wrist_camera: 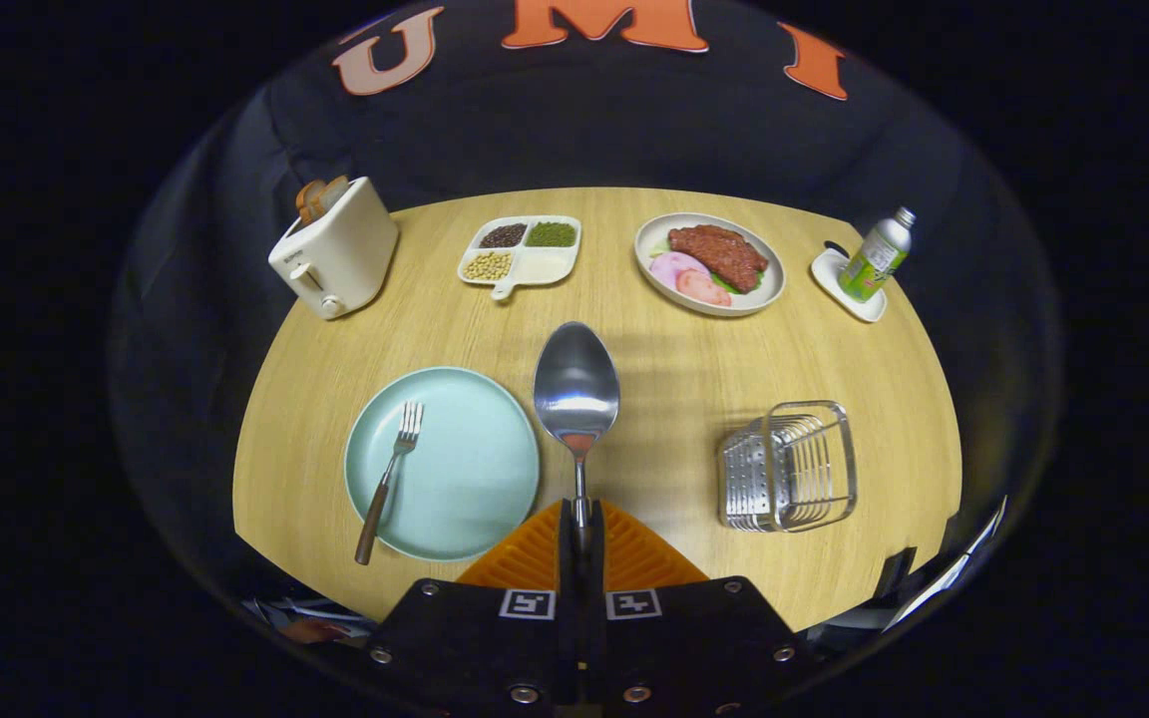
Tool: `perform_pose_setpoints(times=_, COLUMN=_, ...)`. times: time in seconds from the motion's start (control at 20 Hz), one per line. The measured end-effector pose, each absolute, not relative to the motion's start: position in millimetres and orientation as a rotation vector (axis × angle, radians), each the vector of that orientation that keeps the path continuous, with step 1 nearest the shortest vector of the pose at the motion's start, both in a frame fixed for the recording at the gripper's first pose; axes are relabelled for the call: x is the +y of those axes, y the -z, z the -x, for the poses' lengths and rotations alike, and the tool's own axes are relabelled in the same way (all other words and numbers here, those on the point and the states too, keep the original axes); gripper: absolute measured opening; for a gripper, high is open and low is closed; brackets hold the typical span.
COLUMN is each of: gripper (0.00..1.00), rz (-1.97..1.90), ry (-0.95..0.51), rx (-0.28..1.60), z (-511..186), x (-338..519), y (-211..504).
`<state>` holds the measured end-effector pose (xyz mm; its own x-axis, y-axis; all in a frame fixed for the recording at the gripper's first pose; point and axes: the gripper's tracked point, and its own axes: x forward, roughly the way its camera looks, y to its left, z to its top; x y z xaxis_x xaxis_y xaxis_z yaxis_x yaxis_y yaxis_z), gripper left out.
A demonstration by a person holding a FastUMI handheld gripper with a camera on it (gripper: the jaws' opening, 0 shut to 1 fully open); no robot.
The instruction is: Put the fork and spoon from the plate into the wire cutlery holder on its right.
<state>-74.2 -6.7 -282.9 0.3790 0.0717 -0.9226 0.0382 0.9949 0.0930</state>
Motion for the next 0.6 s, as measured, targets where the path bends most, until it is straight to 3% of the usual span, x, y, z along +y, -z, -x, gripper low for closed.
perform_pose_setpoints(times=0.6, gripper=0.04, rz=-0.092, ry=0.132, rx=1.242, z=118.7, x=-125.3, y=296.5)
